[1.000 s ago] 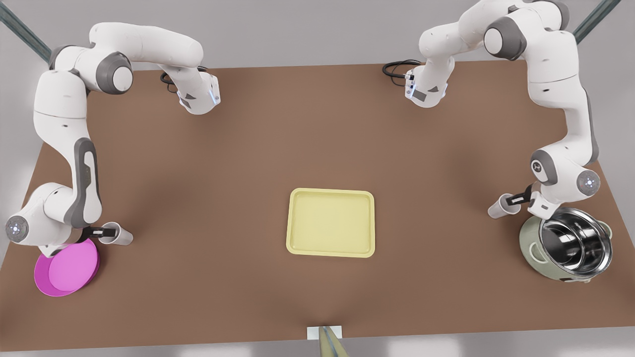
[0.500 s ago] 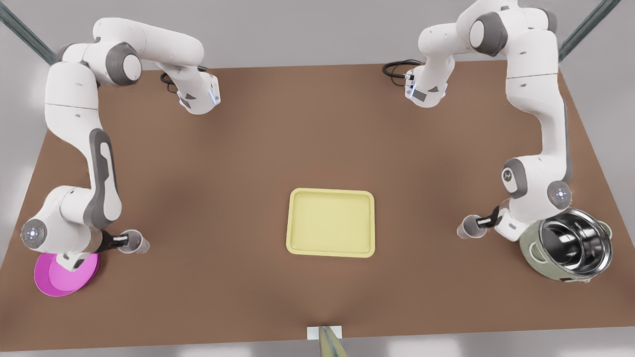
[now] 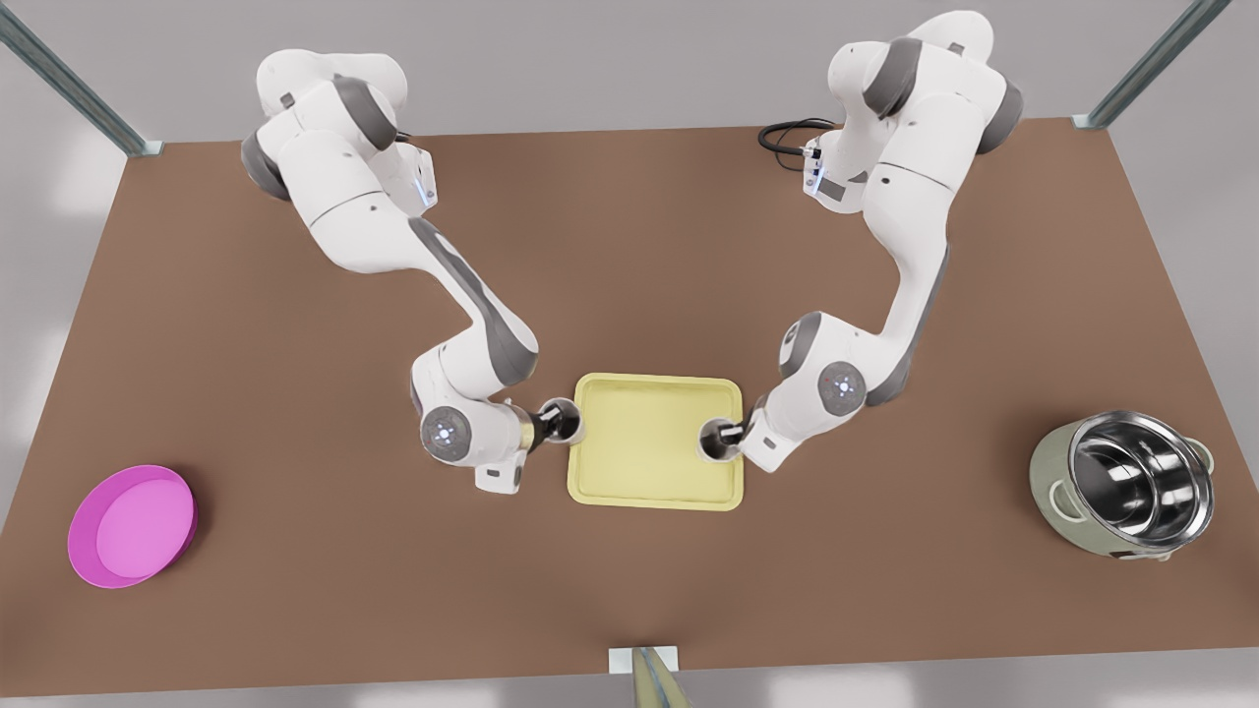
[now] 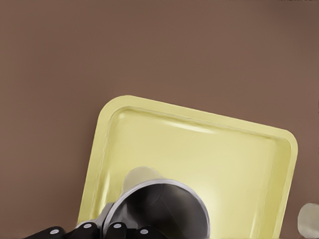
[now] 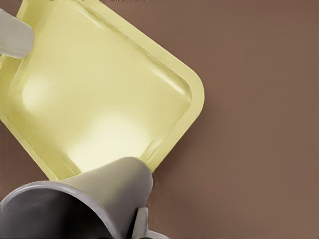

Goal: Use both arms to respectively pick up the white IKEA cups from the middle-left and middle-right positions, then place the white IKEA cups onto the middle-middle tray, ensuring that the cups remain upright and do not tip over

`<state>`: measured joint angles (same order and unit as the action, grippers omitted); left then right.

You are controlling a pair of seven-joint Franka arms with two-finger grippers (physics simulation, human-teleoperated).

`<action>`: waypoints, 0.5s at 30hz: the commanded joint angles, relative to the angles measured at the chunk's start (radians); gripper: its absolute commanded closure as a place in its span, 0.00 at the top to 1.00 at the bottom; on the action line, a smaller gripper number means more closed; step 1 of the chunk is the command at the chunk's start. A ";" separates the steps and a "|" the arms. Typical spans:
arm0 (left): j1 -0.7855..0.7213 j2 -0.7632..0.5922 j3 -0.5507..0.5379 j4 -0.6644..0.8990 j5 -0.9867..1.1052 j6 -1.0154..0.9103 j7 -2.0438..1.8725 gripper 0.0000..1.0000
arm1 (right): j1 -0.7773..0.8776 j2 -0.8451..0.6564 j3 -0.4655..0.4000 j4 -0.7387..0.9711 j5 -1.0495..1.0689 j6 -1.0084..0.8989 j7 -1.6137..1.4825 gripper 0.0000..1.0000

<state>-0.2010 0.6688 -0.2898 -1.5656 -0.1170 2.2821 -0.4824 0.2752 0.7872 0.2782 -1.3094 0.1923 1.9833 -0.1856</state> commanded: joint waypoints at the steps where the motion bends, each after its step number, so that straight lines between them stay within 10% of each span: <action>1: -0.012 0.024 -0.003 0.002 -0.001 0.131 -0.464 0.21 | 0.041 0.021 -0.001 0.001 0.019 0.167 0.463 0.21; 10: -0.018 0.060 -0.002 -0.005 0.031 0.157 -0.461 0.22 | 0.084 0.055 -0.014 -0.014 0.002 0.229 0.492 0.21; 11: -0.018 0.060 -0.002 -0.005 0.031 0.157 -0.461 0.23 | 0.084 0.055 -0.017 -0.028 0.001 0.236 0.494 1.00; 15: -0.015 0.061 -0.002 -0.007 0.031 0.157 -0.461 0.57 | 0.082 0.053 -0.017 -0.034 0.001 0.243 0.494 1.00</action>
<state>-0.2159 0.7312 -0.2914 -1.5718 -0.0951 2.4285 -0.7391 0.3579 0.8422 0.2608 -1.3433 0.1461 2.1943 0.1322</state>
